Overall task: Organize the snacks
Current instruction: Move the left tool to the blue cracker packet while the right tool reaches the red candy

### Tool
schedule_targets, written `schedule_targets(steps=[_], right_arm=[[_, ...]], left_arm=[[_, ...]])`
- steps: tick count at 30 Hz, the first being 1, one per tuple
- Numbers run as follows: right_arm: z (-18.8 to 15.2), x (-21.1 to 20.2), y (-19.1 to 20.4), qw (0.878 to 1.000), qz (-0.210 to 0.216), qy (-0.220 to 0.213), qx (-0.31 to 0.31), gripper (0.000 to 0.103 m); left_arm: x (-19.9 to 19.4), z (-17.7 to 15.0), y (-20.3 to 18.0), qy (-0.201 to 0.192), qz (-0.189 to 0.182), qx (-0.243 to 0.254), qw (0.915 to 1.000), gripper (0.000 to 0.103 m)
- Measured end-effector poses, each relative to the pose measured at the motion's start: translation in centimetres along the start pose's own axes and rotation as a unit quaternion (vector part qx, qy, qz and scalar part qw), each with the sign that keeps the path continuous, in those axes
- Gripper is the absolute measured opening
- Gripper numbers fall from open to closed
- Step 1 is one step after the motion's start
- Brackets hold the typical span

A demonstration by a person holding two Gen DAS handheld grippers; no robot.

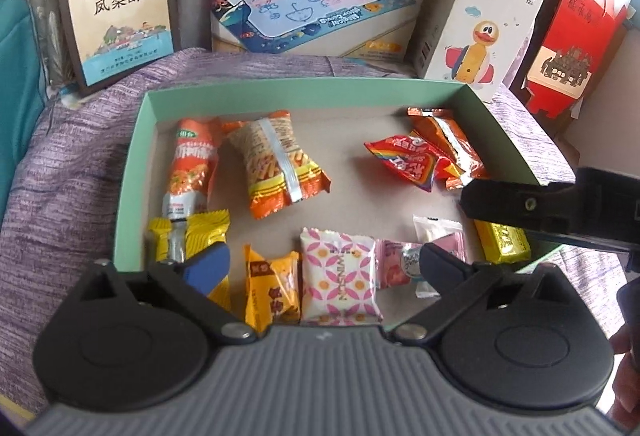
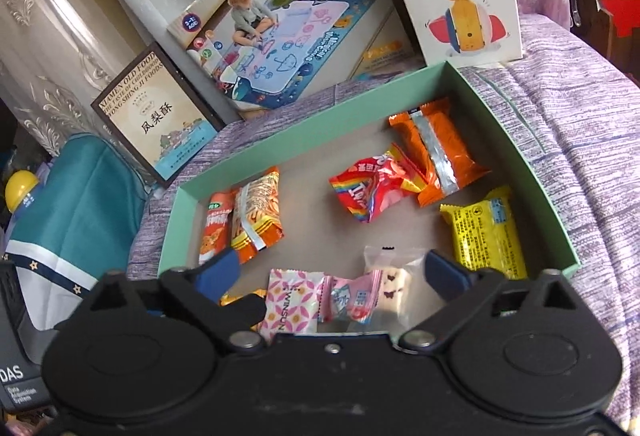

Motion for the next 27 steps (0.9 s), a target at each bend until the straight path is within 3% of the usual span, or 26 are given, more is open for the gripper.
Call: schedule_targets(steps=[8, 15, 27], right_arm=[[-1.2, -2.3, 1.1, 1.000, 0.000, 0.000, -0.006, 0.103], [-3.1, -3.8, 2.0, 1.000, 0.008, 0.002, -0.002, 0.103], [-7.7, -4.3, 1.6, 0.999, 0.009, 0.031, 0.001, 0.103]], left_arm=[[-3.4, -1.4, 1.6, -0.013, -0.004, -0.002, 0.9999, 0.103], [-5.2, -4.6, 4.6, -0.002, 0.012, -0.004, 0.9999, 0.103], [-4.0, -9.4, 7.8, 0.025, 0.058, 0.004, 0.9980, 0.103]])
Point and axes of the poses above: each gripper's, at about its wrist camera, not at the fingertips, and x roughly the way its jaws point, y to its left, z to its top, the point moved 10 cm from there along x, roughly the way its jaws point, and after that the axes turned 10 degrees about -x, right-handed, at the moved point
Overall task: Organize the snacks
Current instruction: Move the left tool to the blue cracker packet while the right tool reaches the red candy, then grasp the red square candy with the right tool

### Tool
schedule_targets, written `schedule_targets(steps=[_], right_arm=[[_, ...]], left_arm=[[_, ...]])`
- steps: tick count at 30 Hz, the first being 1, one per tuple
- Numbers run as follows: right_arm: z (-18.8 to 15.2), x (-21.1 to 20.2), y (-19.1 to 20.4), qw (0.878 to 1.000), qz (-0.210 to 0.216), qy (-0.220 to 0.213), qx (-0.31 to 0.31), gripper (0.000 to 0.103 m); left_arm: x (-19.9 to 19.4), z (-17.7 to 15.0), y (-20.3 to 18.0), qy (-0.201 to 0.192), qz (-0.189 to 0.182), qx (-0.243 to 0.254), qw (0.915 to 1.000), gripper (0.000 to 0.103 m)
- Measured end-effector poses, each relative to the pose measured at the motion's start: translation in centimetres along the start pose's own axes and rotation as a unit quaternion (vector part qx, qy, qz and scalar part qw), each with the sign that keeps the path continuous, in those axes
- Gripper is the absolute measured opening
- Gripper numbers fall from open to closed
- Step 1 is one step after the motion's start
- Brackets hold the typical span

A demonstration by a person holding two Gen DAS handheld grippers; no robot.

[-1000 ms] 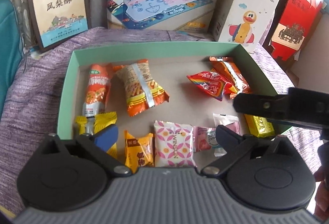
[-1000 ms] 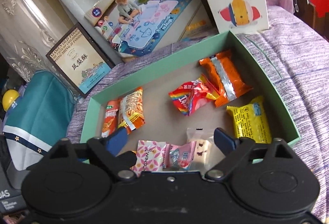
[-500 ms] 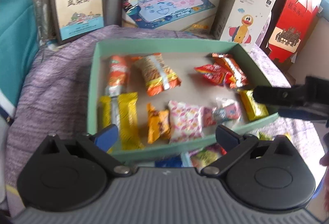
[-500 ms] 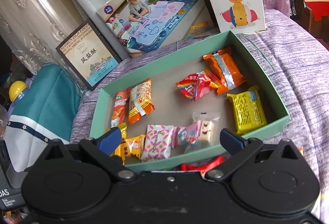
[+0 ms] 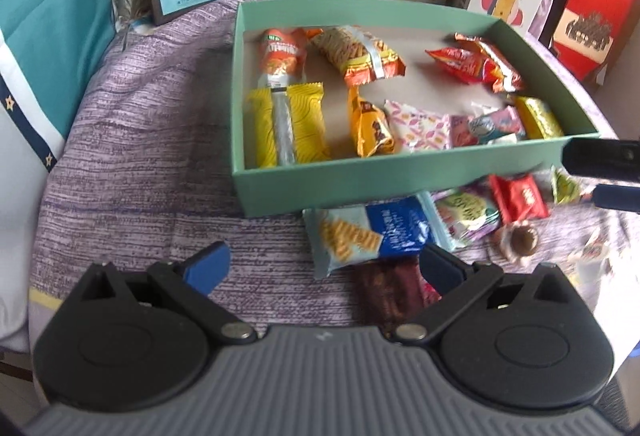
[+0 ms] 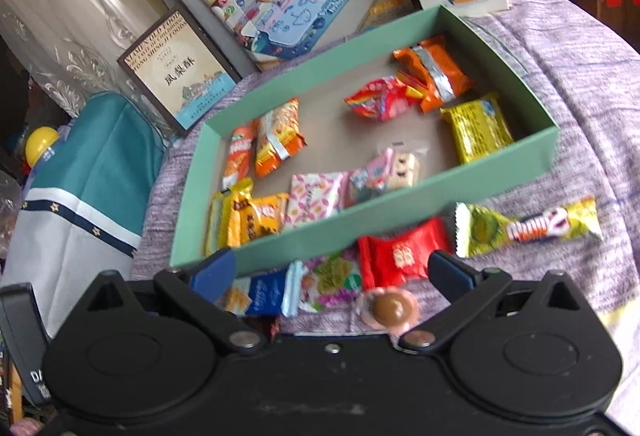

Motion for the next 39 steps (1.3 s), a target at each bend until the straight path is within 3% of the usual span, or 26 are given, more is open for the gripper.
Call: schedule_targets(steps=[5, 7, 10, 11, 12, 13, 15, 18, 23, 30, 37, 39], right_arm=[[-0.5, 0.0, -2.0, 1.000, -0.017, -0.001, 0.021, 0.103], [-0.3, -0.2, -2.8, 0.999, -0.028, -0.009, 0.025, 0.098], [-0.1, -0.1, -3.8, 0.999, -0.043, -0.020, 0.023, 0.076], [0.0, 0.0, -4.0, 0.999, -0.043, -0.019, 0.025, 0.063], [0.1, 0.2, -4.3, 0.998, -0.044, -0.016, 0.028, 0.058], [0.1, 0.5, -4.6, 0.998, -0.046, -0.013, 0.028, 0.056], [0.1, 1.1, -4.8, 0.999, -0.046, -0.007, 0.024, 0.050], [0.2, 2.4, -4.8, 0.999, -0.044, 0.003, 0.018, 0.050], [0.6, 4.5, -4.7, 0.999, -0.041, 0.014, 0.011, 0.050], [0.2, 6.1, -4.1, 0.998, -0.039, 0.035, -0.026, 0.050], [-1.4, 4.8, -4.0, 0.997, -0.034, 0.062, -0.029, 0.050], [-2.0, 4.3, -4.0, 0.997, -0.033, 0.068, -0.027, 0.050]], left_arm=[[1.1, 0.2, -0.6, -0.005, -0.001, 0.033, 0.9994, 0.103], [1.9, 0.2, -1.0, -0.001, -0.004, 0.040, 0.9992, 0.103], [3.0, 0.1, -1.6, 0.009, -0.017, 0.034, 0.9992, 0.103], [3.3, 0.0, -1.9, 0.012, -0.025, 0.028, 0.9992, 0.102], [3.5, -0.2, -2.1, 0.016, -0.036, 0.023, 0.9990, 0.097], [3.6, -0.4, -2.4, 0.022, -0.048, 0.021, 0.9984, 0.084], [3.6, -0.9, -3.3, 0.026, -0.060, 0.037, 0.9972, 0.077], [3.1, -2.0, -4.6, 0.034, -0.073, 0.075, 0.9939, 0.065], [2.0, -3.0, -5.9, 0.055, -0.110, 0.092, 0.9881, 0.063], [2.2, 0.1, -4.5, 0.010, -0.080, 0.086, 0.9931, 0.076], [4.3, 0.1, -7.7, 0.018, -0.110, 0.133, 0.9848, 0.083], [4.6, -0.8, -8.4, 0.029, -0.121, 0.148, 0.9811, 0.067]])
Point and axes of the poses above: each gripper's, at about its wrist camera, not at the fingertips, and x roughly the way its jaws point, y to its left, z to its top, the point moved 10 cm from there along x, roughly the way its jaws point, and after that the axes turned 10 degrees about -x, right-handed, at the moved point
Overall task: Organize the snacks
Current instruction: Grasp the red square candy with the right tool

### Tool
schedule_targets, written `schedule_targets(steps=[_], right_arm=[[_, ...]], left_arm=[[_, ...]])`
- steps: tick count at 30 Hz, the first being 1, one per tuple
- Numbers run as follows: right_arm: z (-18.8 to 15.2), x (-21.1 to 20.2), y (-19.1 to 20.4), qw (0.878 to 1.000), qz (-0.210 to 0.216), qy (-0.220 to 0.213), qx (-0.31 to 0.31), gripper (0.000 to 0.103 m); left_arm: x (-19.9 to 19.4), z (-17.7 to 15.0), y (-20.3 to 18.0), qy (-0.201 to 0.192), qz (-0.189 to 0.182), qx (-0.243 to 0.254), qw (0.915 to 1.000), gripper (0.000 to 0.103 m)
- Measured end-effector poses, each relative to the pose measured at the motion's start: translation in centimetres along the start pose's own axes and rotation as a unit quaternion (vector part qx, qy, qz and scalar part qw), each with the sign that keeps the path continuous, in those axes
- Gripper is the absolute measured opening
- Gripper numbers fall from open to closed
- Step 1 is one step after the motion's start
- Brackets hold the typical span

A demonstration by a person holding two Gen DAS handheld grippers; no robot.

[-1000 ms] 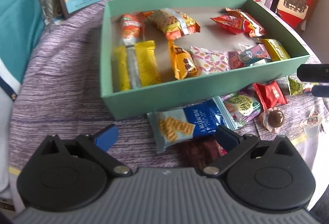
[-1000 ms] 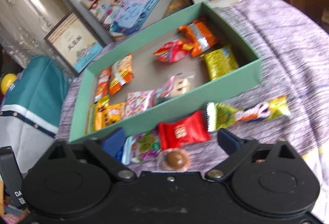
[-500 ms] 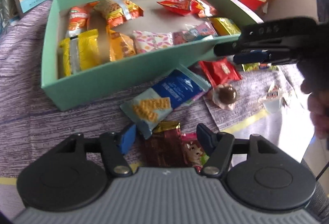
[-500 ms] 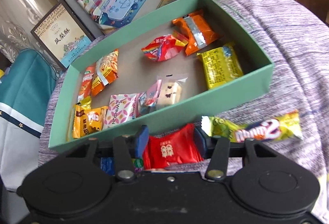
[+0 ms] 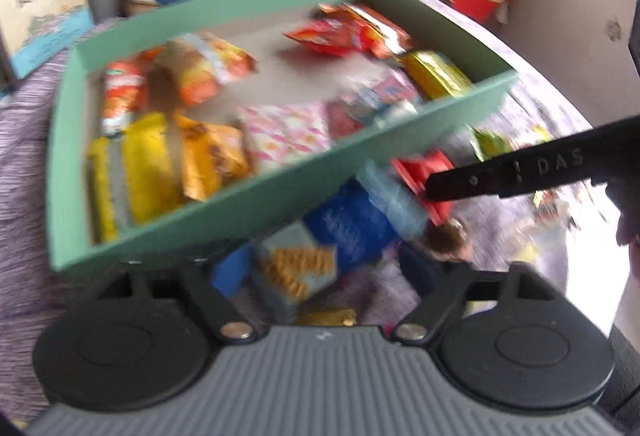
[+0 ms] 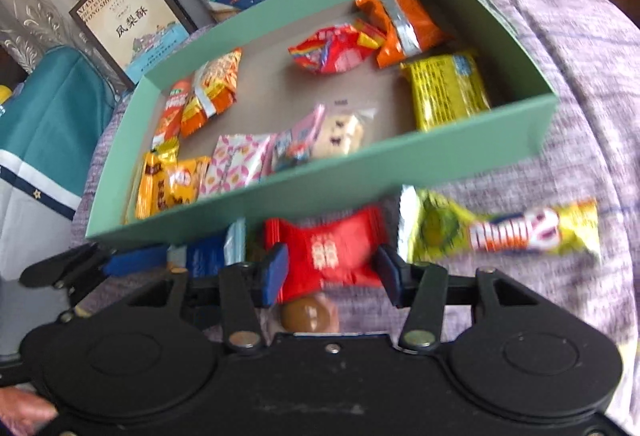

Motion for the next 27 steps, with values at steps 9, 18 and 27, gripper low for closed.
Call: schedule_targets(steps=[9, 18, 27], right_arm=[[1.6, -0.2, -0.2, 1.000, -0.003, -0.024, 0.015, 0.050], [2.1, 0.8, -0.1, 0.998, -0.040, -0.042, -0.001, 0.036], [-0.6, 0.1, 1.6, 1.000, -0.009, -0.004, -0.016, 0.035]], left_arm=[[-0.5, -1.2, -0.9, 0.000, 0.009, 0.022, 0.9997, 0.066], [-1.9, -1.8, 0.1, -0.009, 0.030, -0.013, 0.9994, 0.031], [-3.1, -2.7, 3.2, -0.003, 0.027, -0.073, 0.9970, 0.028]])
Point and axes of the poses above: each gripper's, at about its wrist camera, not at the fingertips, and x roughly the way its jaws point, y to its left, z to its top, the point moved 10 cm from there along x, roughly the way its jaws point, and after that the axes turned 10 degrees about -x, right-handed, at the moved point
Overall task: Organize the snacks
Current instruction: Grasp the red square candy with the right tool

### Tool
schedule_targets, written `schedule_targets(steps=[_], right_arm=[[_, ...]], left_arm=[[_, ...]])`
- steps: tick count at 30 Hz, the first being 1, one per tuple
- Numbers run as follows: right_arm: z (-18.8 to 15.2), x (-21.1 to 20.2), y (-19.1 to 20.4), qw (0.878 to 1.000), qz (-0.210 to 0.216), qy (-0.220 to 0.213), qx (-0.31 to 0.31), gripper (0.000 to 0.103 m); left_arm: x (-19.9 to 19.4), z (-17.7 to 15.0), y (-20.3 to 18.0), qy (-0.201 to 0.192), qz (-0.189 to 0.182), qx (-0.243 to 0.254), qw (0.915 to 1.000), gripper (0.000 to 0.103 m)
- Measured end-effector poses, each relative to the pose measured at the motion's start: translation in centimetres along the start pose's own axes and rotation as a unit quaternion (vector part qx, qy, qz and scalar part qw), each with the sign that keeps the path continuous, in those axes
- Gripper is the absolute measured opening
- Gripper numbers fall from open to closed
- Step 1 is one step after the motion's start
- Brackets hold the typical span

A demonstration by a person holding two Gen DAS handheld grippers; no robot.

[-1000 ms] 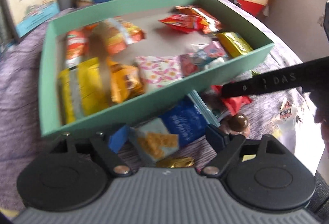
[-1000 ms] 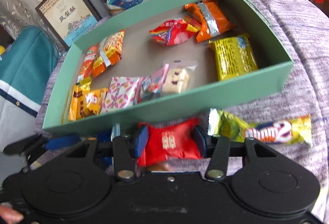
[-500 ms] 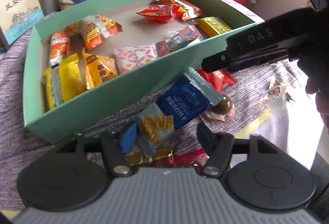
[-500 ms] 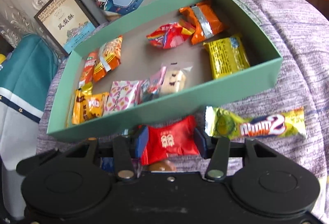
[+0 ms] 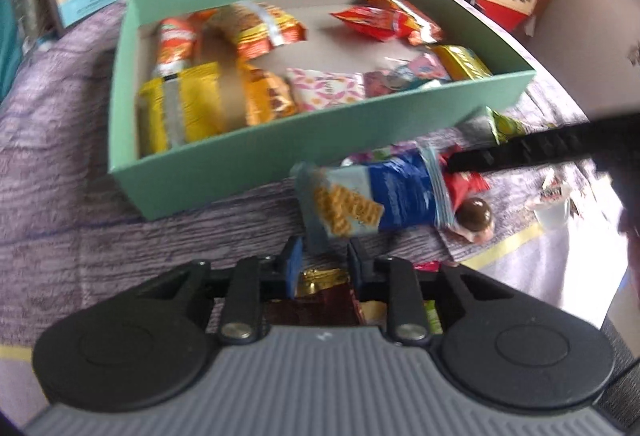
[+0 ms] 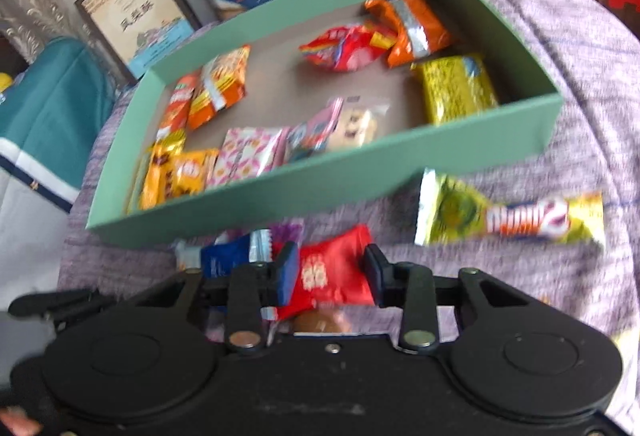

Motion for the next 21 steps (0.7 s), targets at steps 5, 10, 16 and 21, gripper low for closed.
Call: schedule_targets(steps=[5, 10, 16, 21], right_arm=[[-0.6, -1.2, -0.2, 1.000, 0.013, 0.008, 0.004, 0.037], [1.0, -2.5, -1.0, 0.999, 0.023, -0.020, 0.016, 0.037], [3.2, -0.9, 1.1, 0.997, 0.061, -0.021, -0.043, 0.049], [2.8, 1.3, 1.6, 0.995, 0.095, 0.011, -0.038, 0.051]], left_arm=[[-0.7, -0.2, 0.5, -0.011, 0.003, 0.020, 0.9997, 0.050], [-0.8, 0.7, -0.6, -0.018, 0.002, 0.056, 0.9983, 0.077], [-0.1, 0.8, -1.9, 0.024, -0.051, -0.026, 0.9981, 0.080], [0.7, 0.3, -1.5, 0.056, -0.074, -0.104, 0.9902, 0.080]])
Point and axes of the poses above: each gripper's, at about its wrist camera, not at the fingertips, and x roughly the way its jaws point, y to its left, z to its top, the point moved 10 cm from there along x, roughly the way its jaws point, and after that the axes turned 10 degrees about -x, right-handed, at the moved point
